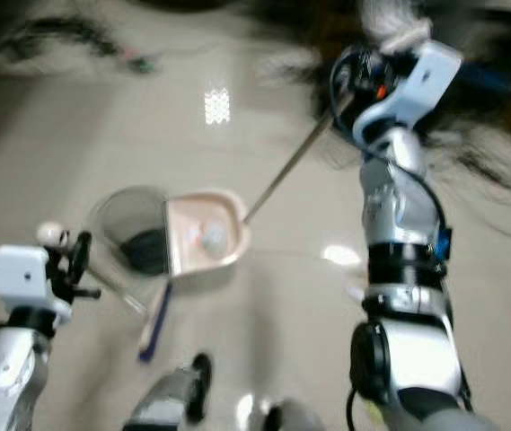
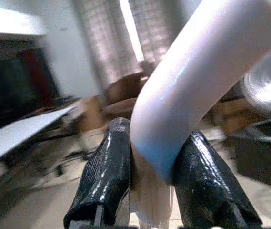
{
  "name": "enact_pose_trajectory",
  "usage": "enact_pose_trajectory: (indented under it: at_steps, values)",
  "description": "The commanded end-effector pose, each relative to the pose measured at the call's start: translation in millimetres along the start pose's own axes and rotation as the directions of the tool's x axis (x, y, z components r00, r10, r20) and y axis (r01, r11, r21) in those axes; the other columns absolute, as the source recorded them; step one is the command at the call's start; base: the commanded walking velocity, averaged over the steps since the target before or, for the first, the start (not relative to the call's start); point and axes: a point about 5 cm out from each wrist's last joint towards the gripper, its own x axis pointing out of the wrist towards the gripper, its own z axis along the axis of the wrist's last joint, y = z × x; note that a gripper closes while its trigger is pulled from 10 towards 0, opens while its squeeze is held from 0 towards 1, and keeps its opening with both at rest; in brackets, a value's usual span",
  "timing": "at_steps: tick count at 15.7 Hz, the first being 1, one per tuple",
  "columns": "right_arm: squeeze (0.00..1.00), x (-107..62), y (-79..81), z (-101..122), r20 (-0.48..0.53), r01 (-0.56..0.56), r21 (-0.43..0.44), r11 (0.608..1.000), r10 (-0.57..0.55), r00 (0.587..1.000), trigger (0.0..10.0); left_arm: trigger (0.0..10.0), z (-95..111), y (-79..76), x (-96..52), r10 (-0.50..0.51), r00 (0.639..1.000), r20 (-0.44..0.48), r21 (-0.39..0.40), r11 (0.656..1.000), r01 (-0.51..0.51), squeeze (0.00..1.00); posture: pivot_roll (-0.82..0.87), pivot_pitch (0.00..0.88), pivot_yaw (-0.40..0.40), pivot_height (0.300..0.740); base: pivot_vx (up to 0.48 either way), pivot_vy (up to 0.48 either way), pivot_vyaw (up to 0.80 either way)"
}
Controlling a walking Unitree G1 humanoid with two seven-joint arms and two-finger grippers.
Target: Sweep floor
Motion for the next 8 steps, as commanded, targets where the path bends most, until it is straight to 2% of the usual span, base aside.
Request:
enact_pose_trajectory:
  at_steps: [1, 5, 8]
  values:
    - [0.00, 3.5, 5.8, 11.1, 0.049, -0.023, 0.027, 0.999, 0.022, 0.999, 10.0, 10.0, 5.0, 4.7, 2.5, 0.014, 1.000, 0.028, 0.021, 1.000, -0.015, 0.00, 0.10, 0.115, -0.025, 0.740, 0.000, 0.000, 0.80]
    - [0.00, 4.4, 7.5, 11.0, 0.048, -0.033, 0.022, 0.999, 0.032, 0.998, 10.0, 10.0, 3.0, 5.6, 3.4, 0.026, 1.000, 0.016, 0.018, 0.999, -0.026, 0.00, 0.10, 0.101, -0.027, 0.740, 0.000, 0.000, 0.80]
    - [0.00, 4.7, 8.6, 12.9, 0.074, -0.034, 0.039, 0.999, 0.031, 0.997, 10.0, 10.0, 2.0, 4.8, 5.1, 0.001, 1.000, 0.021, 0.032, 0.999, -0.002, 0.00, 0.10, 0.098, -0.020, 0.740, 0.000, 0.000, 0.00]
